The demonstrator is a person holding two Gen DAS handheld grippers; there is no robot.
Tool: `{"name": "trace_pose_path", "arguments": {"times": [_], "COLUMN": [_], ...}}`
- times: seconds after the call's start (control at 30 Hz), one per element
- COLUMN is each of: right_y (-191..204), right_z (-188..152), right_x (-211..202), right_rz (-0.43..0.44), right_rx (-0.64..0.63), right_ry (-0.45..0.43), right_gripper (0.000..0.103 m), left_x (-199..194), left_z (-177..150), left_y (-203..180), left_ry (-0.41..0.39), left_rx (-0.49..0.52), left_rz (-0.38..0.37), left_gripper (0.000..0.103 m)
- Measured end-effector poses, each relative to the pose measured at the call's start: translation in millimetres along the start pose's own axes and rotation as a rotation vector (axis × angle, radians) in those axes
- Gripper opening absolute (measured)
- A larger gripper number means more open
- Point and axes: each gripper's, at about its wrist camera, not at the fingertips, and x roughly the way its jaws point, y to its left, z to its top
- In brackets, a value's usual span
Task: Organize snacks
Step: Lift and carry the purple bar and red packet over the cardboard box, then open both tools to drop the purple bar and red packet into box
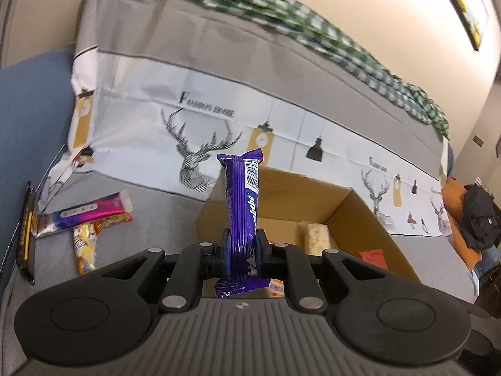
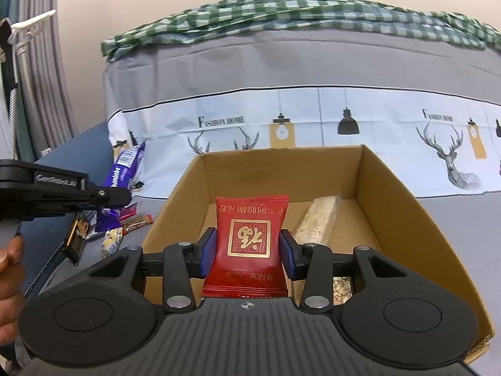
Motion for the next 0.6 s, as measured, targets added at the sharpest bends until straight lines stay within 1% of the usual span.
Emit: {"name": "trace_pose_path", "arguments": {"times": [0.17, 0.4, 0.6], "right_y": [-6.2, -14.5, -16.7], "right_z": [2.0, 3.0, 5.5], "right_x": [0.5, 1.6, -5.8], "right_rz": [-0.048, -0.104, -0.137], "right_rx": [0.025, 0.059, 0.074], "right_ry": [-0.005, -0.007, -0.057], "right_gripper": [0.044, 0.044, 0.044], "left_x": [-5.9, -9.2, -5.9], "left_z": [-2.7, -13.6, -26.3], "left_y": [-21.6, -57.5, -85.3], "left_ry": [-0.026, -0.04, -0.037], "left_rx": [0.051, 0.109, 0.161], "left_rz": [-0.036, -0.113, -0.162], "left_gripper": [0.016, 0.016, 0.016]}}
